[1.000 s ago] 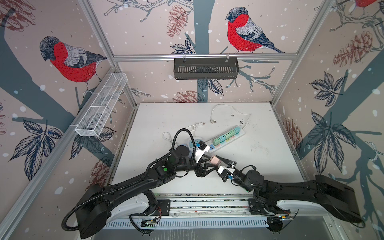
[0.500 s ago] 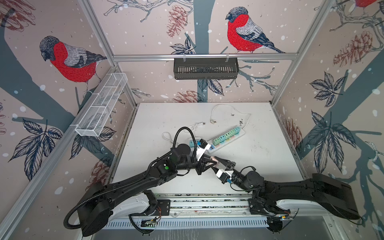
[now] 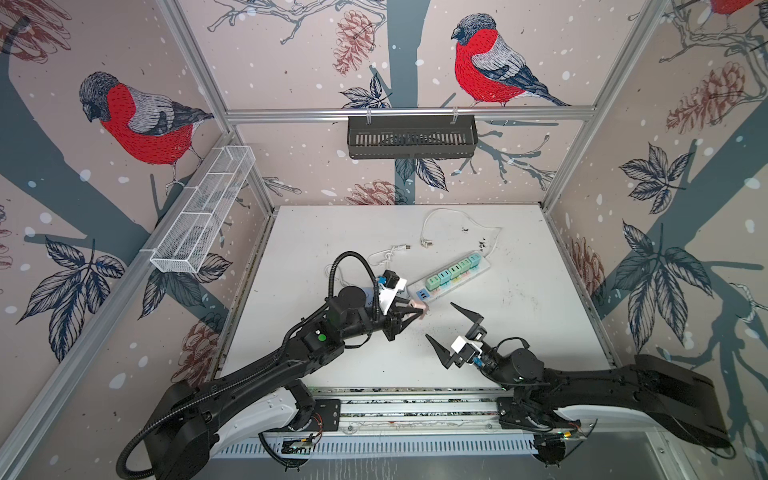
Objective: Insert the plug
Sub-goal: 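Open the right gripper and withdraw it while left carries the plug away, then carry the pink plug with the left gripper over the light-blue socket block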
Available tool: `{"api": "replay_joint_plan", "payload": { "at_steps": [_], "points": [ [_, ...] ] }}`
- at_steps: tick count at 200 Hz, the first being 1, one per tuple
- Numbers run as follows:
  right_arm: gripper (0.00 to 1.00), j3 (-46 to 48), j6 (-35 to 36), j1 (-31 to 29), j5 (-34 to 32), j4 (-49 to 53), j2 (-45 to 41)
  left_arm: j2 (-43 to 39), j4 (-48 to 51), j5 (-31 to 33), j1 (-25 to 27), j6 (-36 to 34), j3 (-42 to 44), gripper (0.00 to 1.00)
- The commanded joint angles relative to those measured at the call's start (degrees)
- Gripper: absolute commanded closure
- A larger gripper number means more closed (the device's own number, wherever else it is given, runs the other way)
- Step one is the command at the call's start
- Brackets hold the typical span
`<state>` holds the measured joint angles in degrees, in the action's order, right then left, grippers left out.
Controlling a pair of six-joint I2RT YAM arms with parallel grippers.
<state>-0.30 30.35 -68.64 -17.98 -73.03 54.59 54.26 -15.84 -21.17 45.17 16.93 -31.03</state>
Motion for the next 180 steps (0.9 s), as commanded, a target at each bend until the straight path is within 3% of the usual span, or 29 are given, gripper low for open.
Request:
{"api": "replay_joint_plan", "payload": {
  "at_steps": [1, 46, 61, 68, 98, 136, 146, 180],
  "points": [
    [0.00, 0.79, -5.75, 2.15, -3.53, 1.72, -4.38, -3.03, -2.63, 3.70, -3.15, -3.02, 0.75, 1.00],
    [0.00, 5.60, -15.90, 10.87, -11.22, 6.09, -17.23, -5.71, 0.91, 12.99, -3.68, -14.33, -2.62, 1.00],
    [0.00, 7.96, -21.59, 15.63, -14.19, 6.88, -21.15, -5.48, 2.49, 7.17, -3.61, -23.52, -4.16, 1.00],
    [0.00, 8.69, -24.49, 18.30, -14.67, 8.52, -23.05, -5.47, 2.94, 8.08, -3.52, -24.66, -5.01, 1.00],
    [0.00, 10.10, -33.93, 29.43, -6.38, 14.95, -27.83, -1.35, 7.89, 20.16, -3.60, -31.41, -10.91, 1.00],
    [0.00, 9.53, -37.21, 32.31, -6.34, 18.98, -30.29, 5.97, 16.03, 22.55, -3.93, -46.67, -18.06, 1.00],
    [0.00, 9.39, -37.62, 32.64, -6.28, 19.20, -30.09, 7.53, 17.43, 23.67, -5.29, -48.48, -19.70, 1.00],
    [0.00, 8.75, -38.70, 33.83, -5.15, 19.42, -28.39, 11.46, 25.66, 16.87, -15.95, -51.92, -24.52, 1.00]
  ]
}}
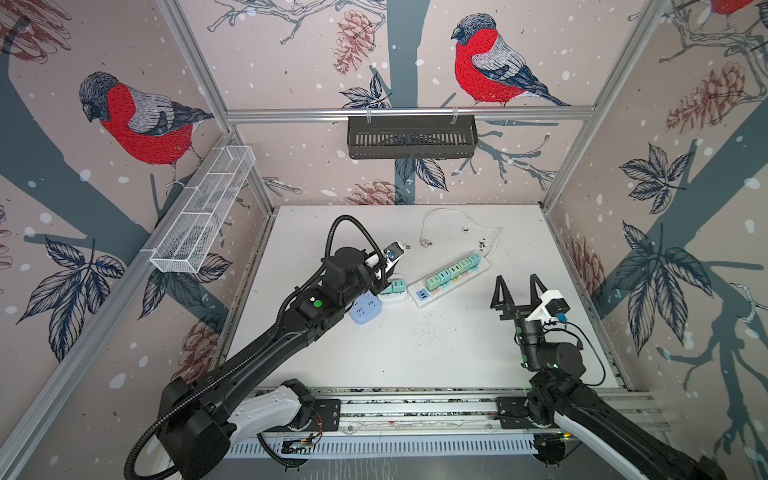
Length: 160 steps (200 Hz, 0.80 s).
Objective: Insert the plug
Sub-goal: 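Carry the pink plug with the left gripper over the light-blue socket block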
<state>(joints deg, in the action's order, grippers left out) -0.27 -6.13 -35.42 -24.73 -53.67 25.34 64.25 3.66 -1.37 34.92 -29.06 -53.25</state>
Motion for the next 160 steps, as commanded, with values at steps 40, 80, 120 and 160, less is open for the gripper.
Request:
{"api": "replay_joint_plan", "payload": {
  "at_steps": [40, 80, 120, 160],
  "points": [
    [0.00, 8.52, -2.42, 1.12, 2.58, 0.06, 1.55, 3.07, 9.93, -8.76, -13.73, -12.57, 0.44, 1.00],
    [0.00, 8.36, -2.78, 1.55, 2.96, -0.01, 2.01, 4.33, 6.91, -12.29, -16.36, -14.85, 5.64, 1.00],
    [0.00, 7.97, -2.92, 1.76, 3.15, -0.16, 3.03, 8.61, 9.79, -11.44, -16.45, -17.16, 5.29, 1.00],
    [0.00, 7.82, -3.27, 2.13, 3.20, -0.29, 3.57, 10.90, 10.27, -12.78, -16.62, -18.27, 5.92, 1.00]
  ]
}}
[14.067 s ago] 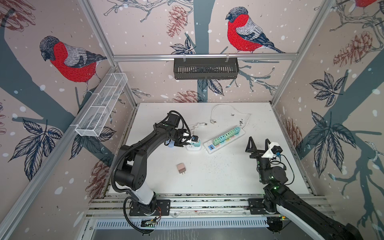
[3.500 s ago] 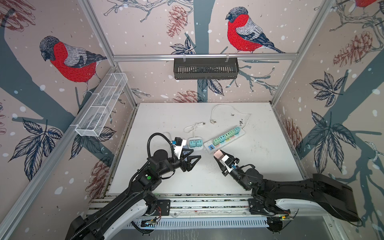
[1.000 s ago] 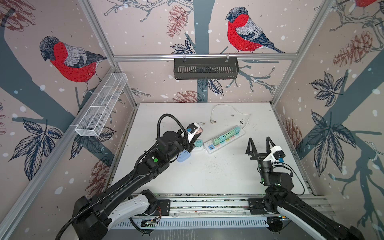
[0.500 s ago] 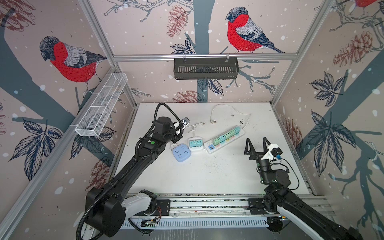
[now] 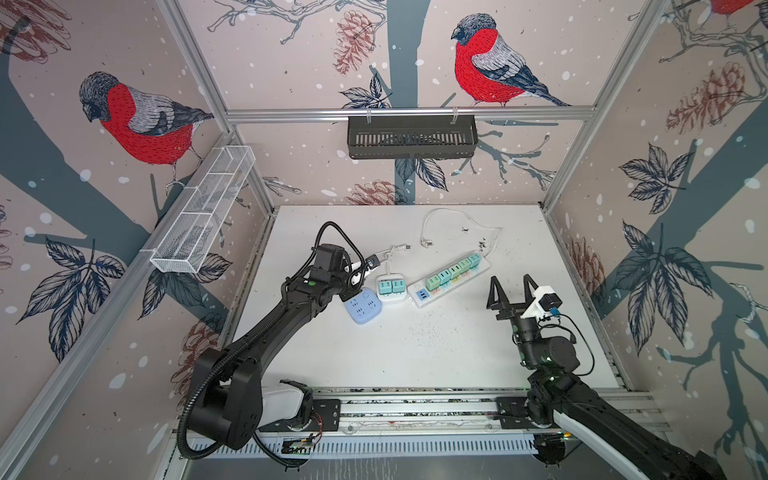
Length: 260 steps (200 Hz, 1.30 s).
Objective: Insert the plug
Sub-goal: 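Carry the pink plug with the left gripper over the light-blue socket block, then lower the pink plug into a socket of the light-blue block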
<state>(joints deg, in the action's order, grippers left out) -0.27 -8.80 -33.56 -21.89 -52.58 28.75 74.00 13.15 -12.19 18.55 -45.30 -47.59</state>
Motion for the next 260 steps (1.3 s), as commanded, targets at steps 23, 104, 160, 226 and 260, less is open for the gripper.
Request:
{"api": "replay_joint_plan", "payload": {
  "at_steps": [23, 104, 160, 226, 260],
  "points": [
    [0.00, 7.79, -0.67, 0.40, 0.51, -1.27, 0.02, 3.15, 1.64, -1.66, -0.26, -2.07, -0.29, 1.00],
    [0.00, 7.81, -0.96, 0.82, 0.97, -1.06, -0.10, 10.63, 12.27, 2.38, 1.82, 8.51, -7.75, 1.00],
    [0.00, 7.82, -0.97, 0.91, 1.33, -0.99, -0.11, 9.17, 14.36, 3.73, 5.18, 15.27, -6.73, 1.00],
    [0.00, 7.75, -1.04, 0.93, 1.30, -0.81, -0.28, 10.17, 13.18, -0.63, 6.50, 19.11, -6.02, 1.00],
    [0.00, 7.82, -1.05, 1.04, 1.40, -0.77, -0.29, 10.73, 13.42, 0.47, 6.59, 18.76, -5.36, 1.00]
  ]
}}
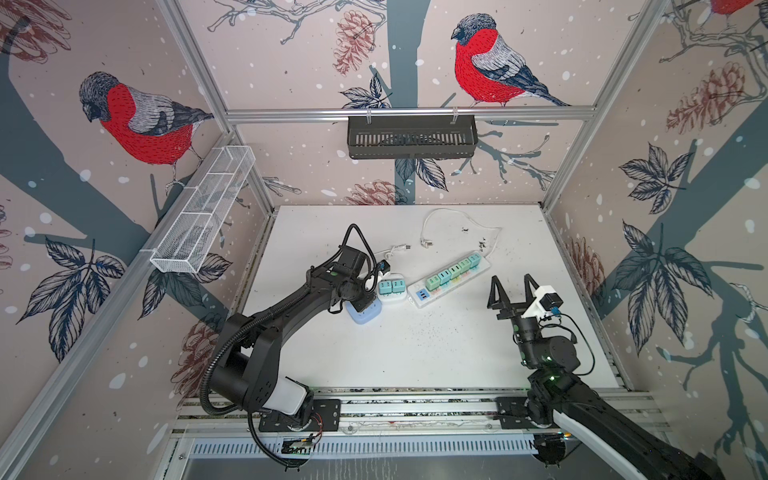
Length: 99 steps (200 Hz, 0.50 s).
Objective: Insert the plug
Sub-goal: 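Lower the pink plug into a socket of the light-blue block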
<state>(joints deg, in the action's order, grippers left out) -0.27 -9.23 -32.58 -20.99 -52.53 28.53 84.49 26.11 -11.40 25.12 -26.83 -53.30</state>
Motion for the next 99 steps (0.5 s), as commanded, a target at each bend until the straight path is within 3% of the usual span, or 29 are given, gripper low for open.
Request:
{"api": "replay_joint_plan", "payload": {
  "at_steps": [1, 99],
  "points": [
    [0.00, 7.83, -0.61, 0.10, 0.51, -0.82, -0.06, 0.24, 0.45, -0.30, 0.01, 0.29, 0.32, 1.00],
    [0.00, 7.83, -0.64, 0.05, 0.52, -0.73, -0.14, 2.06, 0.87, -0.86, 0.01, 0.36, 0.41, 1.00]
  ]
}}
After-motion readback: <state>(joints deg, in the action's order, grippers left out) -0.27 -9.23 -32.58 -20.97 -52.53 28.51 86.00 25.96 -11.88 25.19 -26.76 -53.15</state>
